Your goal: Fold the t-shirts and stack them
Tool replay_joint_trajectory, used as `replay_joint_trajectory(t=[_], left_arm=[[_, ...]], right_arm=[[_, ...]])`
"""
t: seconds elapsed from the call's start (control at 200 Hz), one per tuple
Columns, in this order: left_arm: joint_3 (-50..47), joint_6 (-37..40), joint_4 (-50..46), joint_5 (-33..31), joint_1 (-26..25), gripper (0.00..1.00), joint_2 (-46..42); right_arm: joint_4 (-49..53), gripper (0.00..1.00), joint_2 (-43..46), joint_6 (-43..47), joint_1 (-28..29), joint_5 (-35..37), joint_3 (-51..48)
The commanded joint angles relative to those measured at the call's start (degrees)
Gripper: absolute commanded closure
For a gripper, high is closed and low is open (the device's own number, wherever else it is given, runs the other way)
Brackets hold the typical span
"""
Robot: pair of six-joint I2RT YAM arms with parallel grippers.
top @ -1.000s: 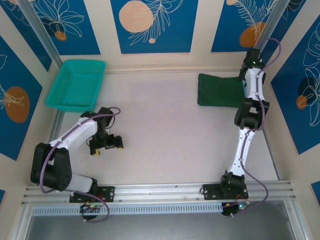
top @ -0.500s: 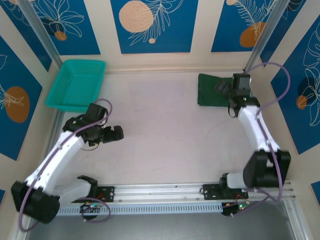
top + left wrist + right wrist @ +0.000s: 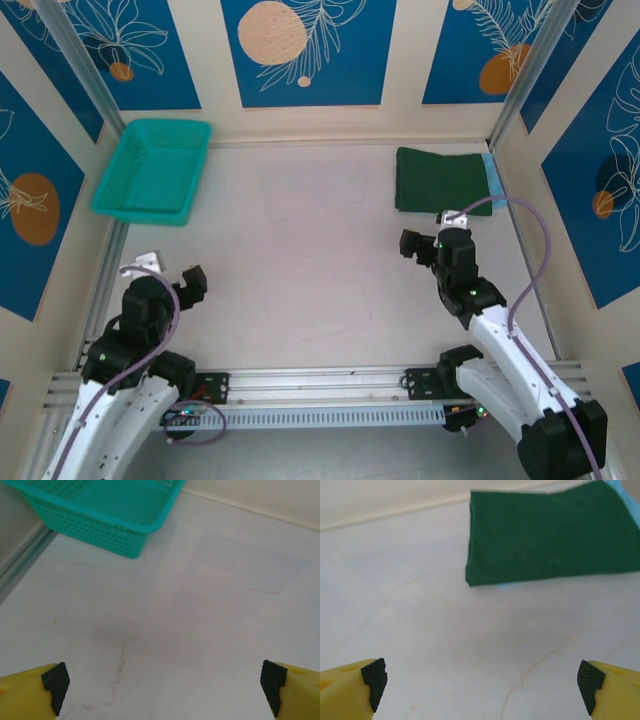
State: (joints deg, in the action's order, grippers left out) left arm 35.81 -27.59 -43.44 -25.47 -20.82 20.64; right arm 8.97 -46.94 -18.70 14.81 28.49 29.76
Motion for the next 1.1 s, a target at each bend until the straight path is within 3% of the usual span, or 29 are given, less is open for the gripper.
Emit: replay_joint_trajectory(t=[0.0, 0.105, 0.255, 0.39, 0.57, 0.69, 0.85, 1.095], left_arm=[[-0.25, 6.11, 11.37, -7.01, -0.29, 0.00, 9.02], [-0.11, 9.07, 21.86, -12.28, 1.95, 0.00, 20.75], [-0.87, 10.51, 37.87, -5.64, 11.18, 0.00, 34.14], [-2.65, 15.84, 45.82, -2.03, 15.82, 0.00, 40.57], [-10.40, 17.86, 49.78, 1.46, 18.37, 0.00, 39.36], [-18.19, 18.24, 51.93, 3.07, 18.36, 0.00, 31.18], [-24.92, 21.31, 56.17, 2.48, 18.45, 0.00, 21.87], [-22.24, 27.04, 66.13, 10.22, 18.58, 0.00, 34.09]], right_arm=[[-9.89, 0.00, -5.18, 0.01, -1.99, 0.76, -0.83], [-15.90, 0.00, -13.58, -0.97, -4.66, -0.30, -0.06], [-14.70, 0.00, -24.87, -0.33, -9.45, -5.67, 6.47], [-19.26, 0.00, -30.51, 7.94, -10.14, -8.63, 7.70], [-26.66, 0.01, -31.21, 10.37, -10.17, -10.70, 1.44], [-32.53, 0.00, -25.84, 14.03, -10.05, -15.58, -4.85], [-36.52, 0.00, -25.89, 15.05, -10.78, -17.45, -6.08], [-47.91, 0.01, -35.30, 13.53, -12.96, -19.94, -4.12]])
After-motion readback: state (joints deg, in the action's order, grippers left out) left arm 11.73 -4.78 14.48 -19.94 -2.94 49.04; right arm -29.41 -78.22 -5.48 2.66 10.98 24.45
